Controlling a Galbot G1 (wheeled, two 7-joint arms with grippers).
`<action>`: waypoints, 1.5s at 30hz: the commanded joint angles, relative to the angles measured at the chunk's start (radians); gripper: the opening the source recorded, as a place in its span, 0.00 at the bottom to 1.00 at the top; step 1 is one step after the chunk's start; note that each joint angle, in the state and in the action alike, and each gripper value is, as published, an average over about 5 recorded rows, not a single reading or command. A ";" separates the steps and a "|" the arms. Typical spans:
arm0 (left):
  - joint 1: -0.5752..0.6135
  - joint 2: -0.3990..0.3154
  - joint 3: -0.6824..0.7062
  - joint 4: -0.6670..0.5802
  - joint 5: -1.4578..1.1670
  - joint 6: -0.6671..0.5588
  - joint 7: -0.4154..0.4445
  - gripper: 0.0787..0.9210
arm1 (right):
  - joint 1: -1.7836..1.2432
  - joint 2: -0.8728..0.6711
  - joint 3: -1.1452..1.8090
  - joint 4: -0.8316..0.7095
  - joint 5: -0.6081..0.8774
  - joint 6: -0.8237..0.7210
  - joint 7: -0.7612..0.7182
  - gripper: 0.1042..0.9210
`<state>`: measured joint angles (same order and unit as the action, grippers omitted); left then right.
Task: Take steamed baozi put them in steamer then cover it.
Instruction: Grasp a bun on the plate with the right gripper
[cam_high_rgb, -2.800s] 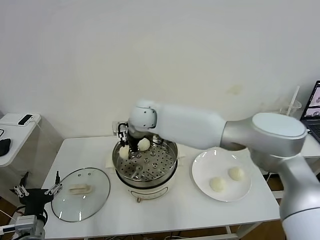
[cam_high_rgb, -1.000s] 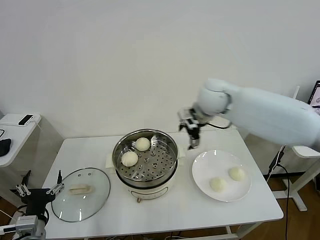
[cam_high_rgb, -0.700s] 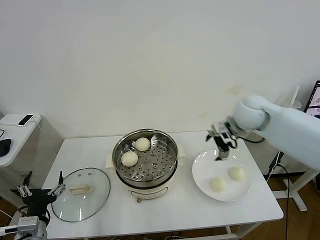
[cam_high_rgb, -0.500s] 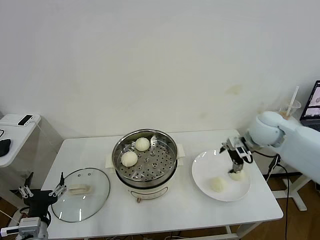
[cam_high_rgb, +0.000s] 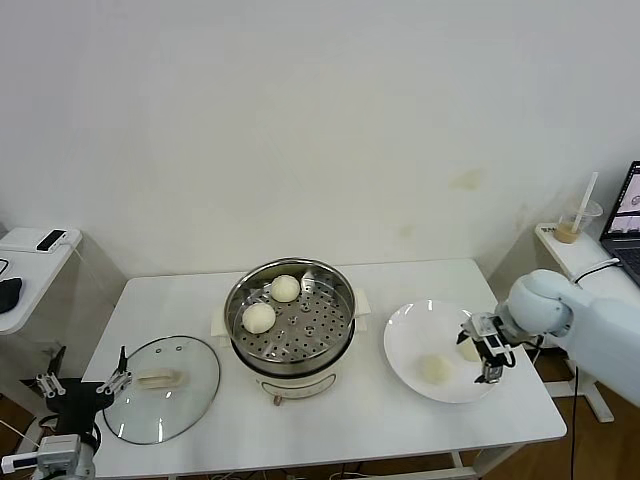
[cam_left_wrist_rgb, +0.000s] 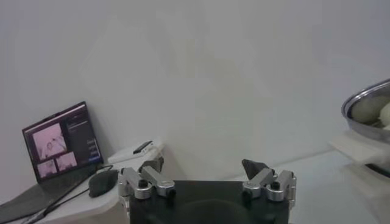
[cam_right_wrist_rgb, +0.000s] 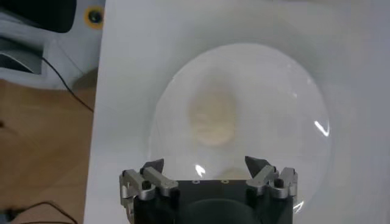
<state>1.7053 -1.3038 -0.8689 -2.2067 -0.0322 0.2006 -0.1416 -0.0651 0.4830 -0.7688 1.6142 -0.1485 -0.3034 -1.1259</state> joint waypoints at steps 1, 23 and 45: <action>-0.001 0.001 -0.006 0.010 -0.002 -0.001 0.002 0.88 | -0.078 0.105 0.031 -0.099 -0.024 -0.004 0.034 0.88; -0.009 0.002 -0.015 0.024 -0.005 -0.002 0.002 0.88 | -0.090 0.222 0.014 -0.197 -0.065 -0.023 0.072 0.88; -0.006 0.001 -0.013 0.015 -0.006 -0.002 -0.001 0.88 | -0.076 0.218 0.033 -0.214 -0.040 -0.058 0.026 0.60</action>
<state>1.6974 -1.3047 -0.8824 -2.1886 -0.0382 0.1985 -0.1422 -0.1476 0.7043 -0.7484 1.4008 -0.2042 -0.3517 -1.0799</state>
